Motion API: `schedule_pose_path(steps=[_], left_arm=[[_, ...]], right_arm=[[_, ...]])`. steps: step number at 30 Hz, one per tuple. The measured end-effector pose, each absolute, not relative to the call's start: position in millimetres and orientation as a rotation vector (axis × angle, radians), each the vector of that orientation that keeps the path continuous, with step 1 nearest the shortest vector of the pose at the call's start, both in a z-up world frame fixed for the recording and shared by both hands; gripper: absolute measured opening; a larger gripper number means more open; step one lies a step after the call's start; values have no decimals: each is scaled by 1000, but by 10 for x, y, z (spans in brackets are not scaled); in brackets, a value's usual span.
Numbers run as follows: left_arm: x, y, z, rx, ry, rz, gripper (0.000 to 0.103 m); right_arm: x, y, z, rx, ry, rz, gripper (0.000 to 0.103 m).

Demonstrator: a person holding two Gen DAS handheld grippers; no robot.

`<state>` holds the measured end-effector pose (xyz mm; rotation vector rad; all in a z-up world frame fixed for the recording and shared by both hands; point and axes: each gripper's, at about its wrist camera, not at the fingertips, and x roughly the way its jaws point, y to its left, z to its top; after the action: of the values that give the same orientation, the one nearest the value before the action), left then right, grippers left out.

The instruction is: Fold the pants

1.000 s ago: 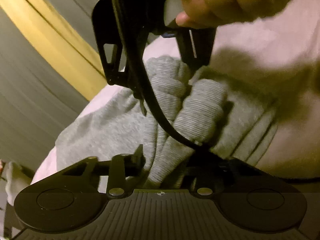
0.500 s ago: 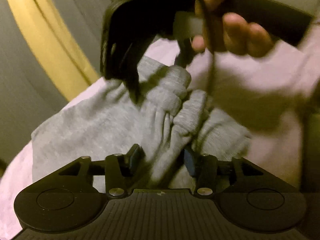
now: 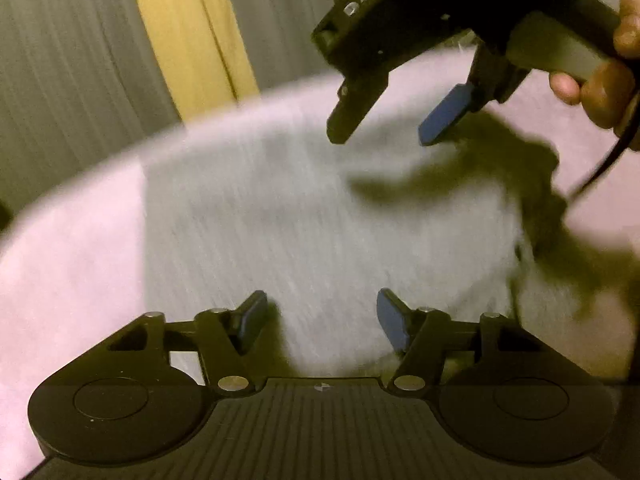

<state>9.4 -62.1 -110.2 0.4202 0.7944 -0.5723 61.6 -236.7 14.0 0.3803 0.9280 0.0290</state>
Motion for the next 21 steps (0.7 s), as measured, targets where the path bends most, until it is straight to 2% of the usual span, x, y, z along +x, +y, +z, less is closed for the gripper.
schedule_pose_path(steps=[3,4,5,6,7,8,10,12,13,14,18,21], left_arm=[[142,-415,-1166,304,857,-595,66],[182,-385,-1162,287,869,-601,66],[202,-359,-1162,263,884,-606,66],[205,-341,-1165,245,890,-609,67],[226,-297,-1170,244,888,-607,67],[173,-298,-1152,252,879,-608,67],[147,-269,-1211,271,871,-605,69],[101,-263,-1206,273,870,-603,72],[120,-304,-1148,268,875,-602,73],[101,-293,-1136,258,881,-603,75],[237,-309,-1068,239,904,-620,80],[223,-150,-872,232,900,-590,84]], right_arm=[[781,-2388,-340,476,1073,35,71],[775,-2437,-465,506,1106,30,57],[727,-2499,-538,510,1099,11,37],[668,-2557,-530,490,1079,-10,24],[616,-2625,-506,483,1074,-37,2],[538,-2723,-472,498,1068,-97,0],[372,-2792,-332,535,1030,-118,0],[202,-2667,-89,434,979,-148,19],[107,-2621,0,420,952,-148,49],[3,-2584,46,435,940,-123,70],[-149,-2523,-57,376,963,-67,72],[-168,-2693,-214,382,1072,-151,74]])
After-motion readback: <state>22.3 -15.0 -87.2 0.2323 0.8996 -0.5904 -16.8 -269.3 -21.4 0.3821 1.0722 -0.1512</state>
